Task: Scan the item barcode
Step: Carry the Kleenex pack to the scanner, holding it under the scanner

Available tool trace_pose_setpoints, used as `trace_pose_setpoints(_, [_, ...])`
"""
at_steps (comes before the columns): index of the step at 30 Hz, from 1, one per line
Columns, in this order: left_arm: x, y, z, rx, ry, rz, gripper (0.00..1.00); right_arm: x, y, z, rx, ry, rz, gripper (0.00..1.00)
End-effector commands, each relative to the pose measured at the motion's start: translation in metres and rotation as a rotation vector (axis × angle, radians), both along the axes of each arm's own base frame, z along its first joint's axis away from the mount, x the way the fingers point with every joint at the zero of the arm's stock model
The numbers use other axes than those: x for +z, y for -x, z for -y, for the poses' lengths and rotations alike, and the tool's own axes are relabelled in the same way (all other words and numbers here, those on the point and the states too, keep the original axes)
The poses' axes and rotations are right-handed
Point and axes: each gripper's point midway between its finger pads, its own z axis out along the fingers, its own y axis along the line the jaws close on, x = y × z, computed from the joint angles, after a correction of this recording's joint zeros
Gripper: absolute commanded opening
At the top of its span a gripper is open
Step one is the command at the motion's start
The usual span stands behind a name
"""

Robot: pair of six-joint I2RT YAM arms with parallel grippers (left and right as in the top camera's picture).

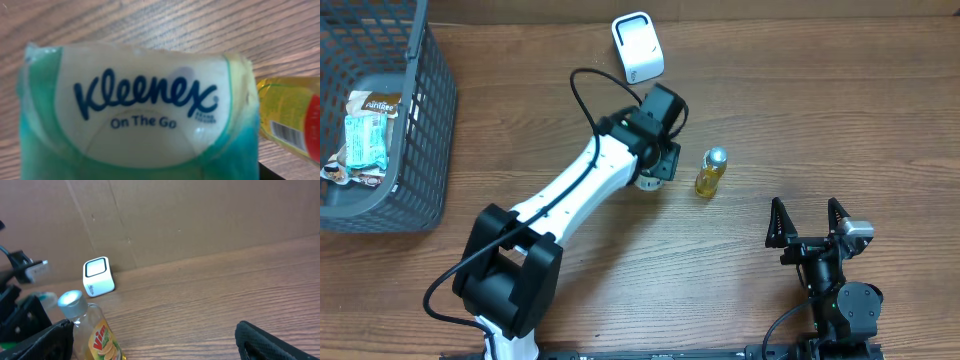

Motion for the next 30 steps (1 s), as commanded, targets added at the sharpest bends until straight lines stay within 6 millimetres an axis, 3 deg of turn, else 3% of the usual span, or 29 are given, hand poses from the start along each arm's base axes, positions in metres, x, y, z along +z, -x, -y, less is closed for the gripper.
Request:
trace_pose_setpoints(1, [-0.008, 0.003, -0.003, 0.069, -0.028, 0.025, 0.50, -0.002, 0.000, 0.001, -0.004, 0.004, 0.003, 1.00])
trace_pose_setpoints(9, [-0.026, 0.011, 0.000, 0.149, 0.007, 0.018, 0.50, -0.002, 0.000, 0.001, -0.004, 0.004, 0.003, 1.00])
trace_pose_setpoints(30, [-0.028, 0.011, -0.004, 0.202, 0.005, 0.016, 0.59, -0.002, 0.000, 0.001, -0.004, 0.004, 0.003, 1.00])
